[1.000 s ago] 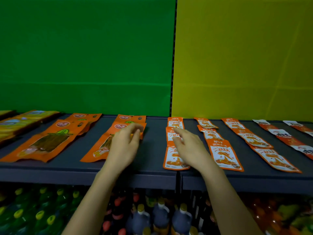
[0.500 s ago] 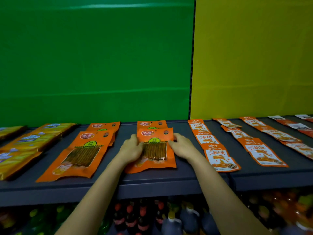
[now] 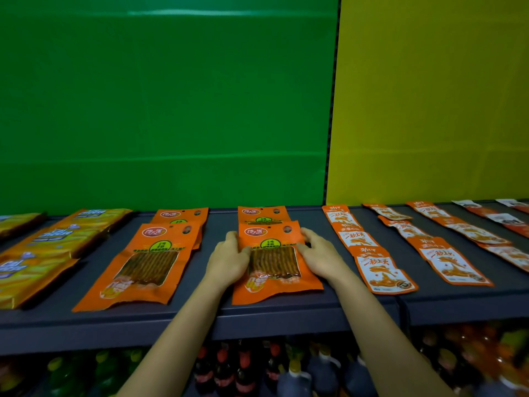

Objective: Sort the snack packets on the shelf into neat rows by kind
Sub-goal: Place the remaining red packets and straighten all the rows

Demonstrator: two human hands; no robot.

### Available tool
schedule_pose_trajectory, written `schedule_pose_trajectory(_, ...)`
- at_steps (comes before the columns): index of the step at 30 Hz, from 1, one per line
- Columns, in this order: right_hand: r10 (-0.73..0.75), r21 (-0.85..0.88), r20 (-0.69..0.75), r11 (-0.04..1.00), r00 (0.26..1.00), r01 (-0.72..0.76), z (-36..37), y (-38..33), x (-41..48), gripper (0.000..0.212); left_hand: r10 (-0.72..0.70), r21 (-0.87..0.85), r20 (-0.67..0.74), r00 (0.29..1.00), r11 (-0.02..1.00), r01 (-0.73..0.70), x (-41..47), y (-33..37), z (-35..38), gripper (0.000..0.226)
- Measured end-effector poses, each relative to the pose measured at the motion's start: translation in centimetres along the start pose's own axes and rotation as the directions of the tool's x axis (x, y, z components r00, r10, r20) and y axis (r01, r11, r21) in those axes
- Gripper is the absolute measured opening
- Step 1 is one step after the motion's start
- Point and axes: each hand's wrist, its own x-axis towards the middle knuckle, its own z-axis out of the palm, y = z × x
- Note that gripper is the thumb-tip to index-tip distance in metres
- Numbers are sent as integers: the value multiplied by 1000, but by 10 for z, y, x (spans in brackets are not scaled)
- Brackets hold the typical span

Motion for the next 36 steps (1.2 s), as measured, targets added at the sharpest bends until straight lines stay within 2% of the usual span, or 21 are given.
schedule_pose_trajectory(8,5,-90,24,996,1000,-3,2,3,2,52,13,16,44,999,1000,-13,-1,2,0,44)
schedule_pose_trajectory(11,-12,-125,12,992,1000,13,3,4,3,50,19,21,38,999,1000,-20,0,1,1,46)
schedule_pose_trajectory(15,-52,-87,6,995,999,52,4,5,4,41,42,56,12,999,998,-43,-2,1,2,45)
schedule_pose_trajectory(17,-72,-58,-7,996,997,71,4,5,4,41,75,66,-36,997,995,-72,-3,1,4,43)
schedule_pose_trajectory(19,-92,-51,-47,995,995,90,4,4,4,47,136,49,-149,979,990,-130,-5,0,2,41)
schedule_pose_trajectory(22,-130,-82,-115,989,985,121,1,-3,-1,52,235,69,-324,916,972,-225,-12,-6,-13,37)
schedule_pose_trajectory(25,-178,-80,-145,983,973,168,0,-20,-8,47,260,59,-402,878,964,-258,-15,-14,-43,27)
schedule_pose_trajectory(29,-222,-86,-88,973,971,215,9,-58,-12,44,178,88,-383,906,984,-156,-5,-47,-90,28)
schedule_pose_trajectory(33,-233,-118,40,965,972,236,37,-104,-11,41,5,93,-277,961,995,22,6,-88,-128,39)
schedule_pose_trajectory(36,-188,-134,97,971,977,200,68,-131,-8,40,-108,101,-160,981,987,125,10,-109,-142,44)
